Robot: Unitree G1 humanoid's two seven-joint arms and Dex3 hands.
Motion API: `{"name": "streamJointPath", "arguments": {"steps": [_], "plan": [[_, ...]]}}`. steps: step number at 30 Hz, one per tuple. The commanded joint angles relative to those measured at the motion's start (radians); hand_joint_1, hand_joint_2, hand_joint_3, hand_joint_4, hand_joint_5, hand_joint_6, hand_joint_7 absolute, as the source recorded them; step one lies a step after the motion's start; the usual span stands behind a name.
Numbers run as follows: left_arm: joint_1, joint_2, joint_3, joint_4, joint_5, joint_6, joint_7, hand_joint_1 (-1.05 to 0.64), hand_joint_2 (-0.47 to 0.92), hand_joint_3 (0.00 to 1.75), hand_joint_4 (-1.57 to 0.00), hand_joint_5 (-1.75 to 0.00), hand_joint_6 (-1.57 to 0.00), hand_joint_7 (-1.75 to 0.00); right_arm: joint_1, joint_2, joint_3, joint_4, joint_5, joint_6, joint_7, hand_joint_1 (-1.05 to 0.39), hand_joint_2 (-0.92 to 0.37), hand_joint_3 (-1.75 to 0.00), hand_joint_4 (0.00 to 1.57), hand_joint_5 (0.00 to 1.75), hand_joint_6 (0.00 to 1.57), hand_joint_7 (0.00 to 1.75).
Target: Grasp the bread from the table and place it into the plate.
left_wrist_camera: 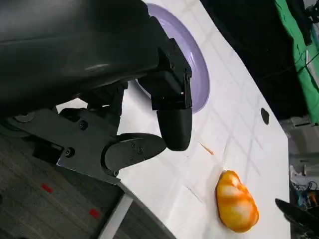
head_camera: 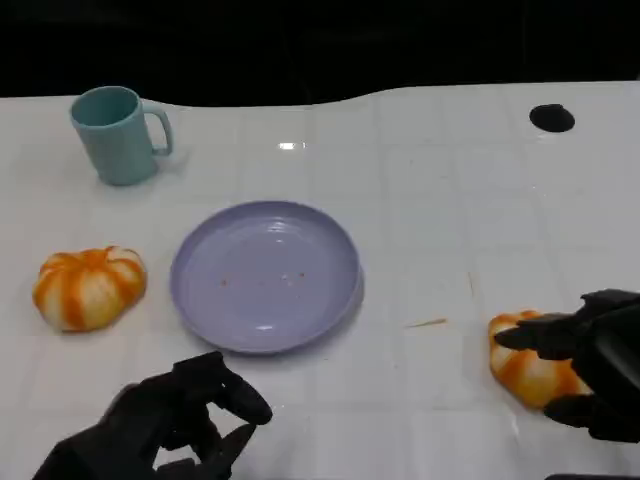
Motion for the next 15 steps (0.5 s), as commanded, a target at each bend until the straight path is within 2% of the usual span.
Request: {"name": "streamJointPath", "arguments": {"steps": [1, 5, 15], "plan": [[0.004, 0.009, -0.001, -0.005, 0.006, 0.0, -0.002, -0.24, 0.8, 0.65, -0.63, -1.75, -0.64, -1.25, -0.002, -0.015, 0.009, -0.033, -0.05, 0.036, 0.064, -0.47, -0.82, -0.01, 0.23, 0.31, 0.43, 0.0], [0.0, 0.01, -0.001, 0.002, 0.007, -0.005, -0.001, -0.25, 0.8, 0.65, -0.63, -1.75, -0.64, -1.26, -0.023, -0.008, 0.031, -0.002, -0.076, 0.055, 0.084, -0.49, -0.82, -0.01, 0.19, 0.28, 0.35, 0.0], [-0.003, 0.009, -0.001, -0.005, -0.002, 0.014, -0.006, -0.25, 0.8, 0.66, -0.63, -1.75, -0.64, -1.26, -0.107, -0.018, 0.089, 0.168, -0.081, 0.075, 0.095, -0.5, -0.86, -0.01, 0.23, 0.26, 0.37, 0.01]]}}
